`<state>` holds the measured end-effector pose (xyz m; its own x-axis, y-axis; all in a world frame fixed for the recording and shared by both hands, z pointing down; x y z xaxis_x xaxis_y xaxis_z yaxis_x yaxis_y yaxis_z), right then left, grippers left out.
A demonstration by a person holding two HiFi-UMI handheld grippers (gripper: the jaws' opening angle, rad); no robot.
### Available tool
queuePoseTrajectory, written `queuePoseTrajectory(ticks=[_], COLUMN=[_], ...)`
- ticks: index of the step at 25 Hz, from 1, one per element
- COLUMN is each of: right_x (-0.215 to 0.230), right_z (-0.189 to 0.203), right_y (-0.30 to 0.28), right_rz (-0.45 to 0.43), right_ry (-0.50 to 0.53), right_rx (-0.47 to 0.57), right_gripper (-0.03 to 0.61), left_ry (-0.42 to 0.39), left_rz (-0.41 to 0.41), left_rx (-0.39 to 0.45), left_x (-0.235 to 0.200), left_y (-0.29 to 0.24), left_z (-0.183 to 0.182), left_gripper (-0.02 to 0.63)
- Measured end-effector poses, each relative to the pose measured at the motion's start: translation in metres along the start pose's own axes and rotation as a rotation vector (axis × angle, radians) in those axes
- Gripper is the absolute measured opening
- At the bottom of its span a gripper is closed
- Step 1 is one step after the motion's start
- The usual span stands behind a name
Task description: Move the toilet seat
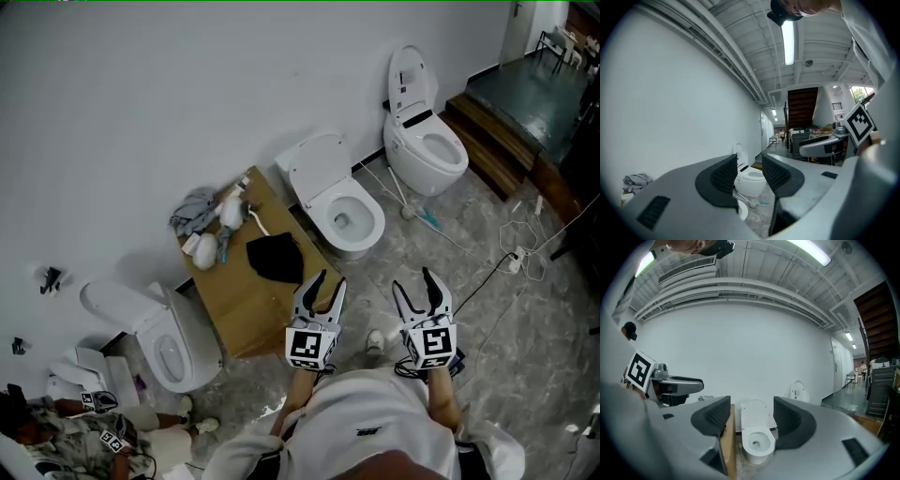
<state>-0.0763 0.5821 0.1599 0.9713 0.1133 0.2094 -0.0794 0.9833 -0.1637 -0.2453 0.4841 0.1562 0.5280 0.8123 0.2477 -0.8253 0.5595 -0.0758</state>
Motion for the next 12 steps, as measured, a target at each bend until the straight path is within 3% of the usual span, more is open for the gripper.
queuePoseTrajectory(ticks=[12], right_x=[0.081], right_z=[-0.014], right_y=[-0.053], right_rz=[-0.054], right_ry=[-0.013], right_rx=[-0.019], right_gripper=[0.302], left_ry=[-0.001], left_rz=[-0.050], left_rx=[-0.027], left_x=[0.014], left_y=[-0.089], left_z=[-0.006], left_gripper=[0.184])
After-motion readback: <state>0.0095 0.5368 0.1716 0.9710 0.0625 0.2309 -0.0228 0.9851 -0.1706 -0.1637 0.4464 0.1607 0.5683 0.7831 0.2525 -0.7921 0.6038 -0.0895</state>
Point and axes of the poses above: the fingertips, and each gripper's own axes: y backward along the fingers, x to its right, z out of its underside, the point moved 4 cm from there along y, backward along the fingers, and after that the axes turned 13 degrees about -y, right-handed, at the moved point
